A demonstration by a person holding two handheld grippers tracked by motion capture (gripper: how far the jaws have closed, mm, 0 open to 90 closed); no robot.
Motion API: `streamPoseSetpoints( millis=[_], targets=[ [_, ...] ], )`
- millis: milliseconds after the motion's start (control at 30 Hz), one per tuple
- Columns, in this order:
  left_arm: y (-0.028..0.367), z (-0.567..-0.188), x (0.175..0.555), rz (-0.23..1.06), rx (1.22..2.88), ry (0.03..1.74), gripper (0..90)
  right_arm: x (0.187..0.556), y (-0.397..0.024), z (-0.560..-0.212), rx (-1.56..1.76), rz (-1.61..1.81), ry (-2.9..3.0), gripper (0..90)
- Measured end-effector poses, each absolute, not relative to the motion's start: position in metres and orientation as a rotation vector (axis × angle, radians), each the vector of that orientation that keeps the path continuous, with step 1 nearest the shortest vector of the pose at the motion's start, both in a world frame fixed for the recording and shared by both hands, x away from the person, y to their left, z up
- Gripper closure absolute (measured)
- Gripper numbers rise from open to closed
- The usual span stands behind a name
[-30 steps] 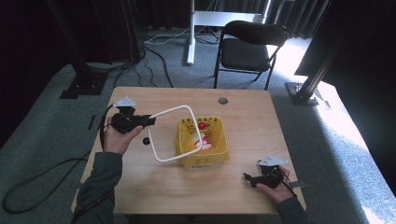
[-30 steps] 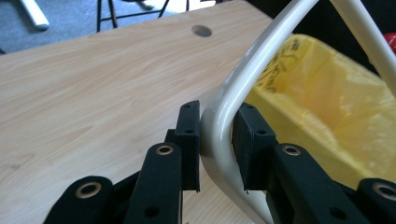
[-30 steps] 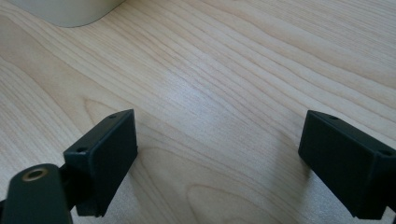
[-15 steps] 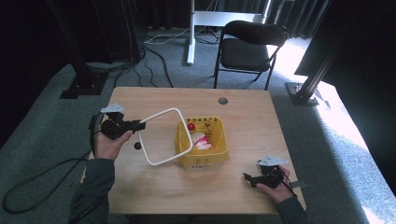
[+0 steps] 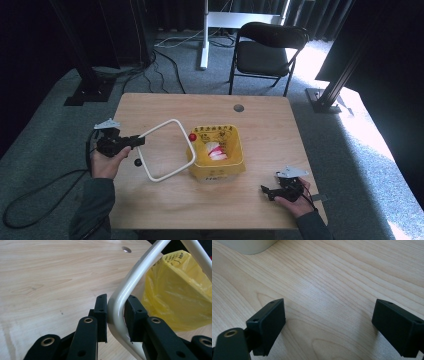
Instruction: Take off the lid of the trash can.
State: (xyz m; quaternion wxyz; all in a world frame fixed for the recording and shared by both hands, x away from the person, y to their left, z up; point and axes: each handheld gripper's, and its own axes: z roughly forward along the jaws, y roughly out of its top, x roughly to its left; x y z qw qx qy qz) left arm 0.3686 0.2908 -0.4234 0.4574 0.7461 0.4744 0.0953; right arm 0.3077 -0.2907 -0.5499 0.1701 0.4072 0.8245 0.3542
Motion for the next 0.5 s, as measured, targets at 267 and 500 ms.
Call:
streamPoseSetpoints(
  millis=[267, 500],
  targets=[
    [0.305, -0.434, 0.361, 0.256, 1.825, 1.222, 73.6, 0.308, -0.291, -0.55, 1.157, 1.005, 2.343, 11.0],
    [0.314, -0.455, 0.356, 0.233, 1.797, 1.277, 73.6, 0.308, -0.291, -0.55, 1.157, 1.006, 2.342, 11.0]
  ],
)
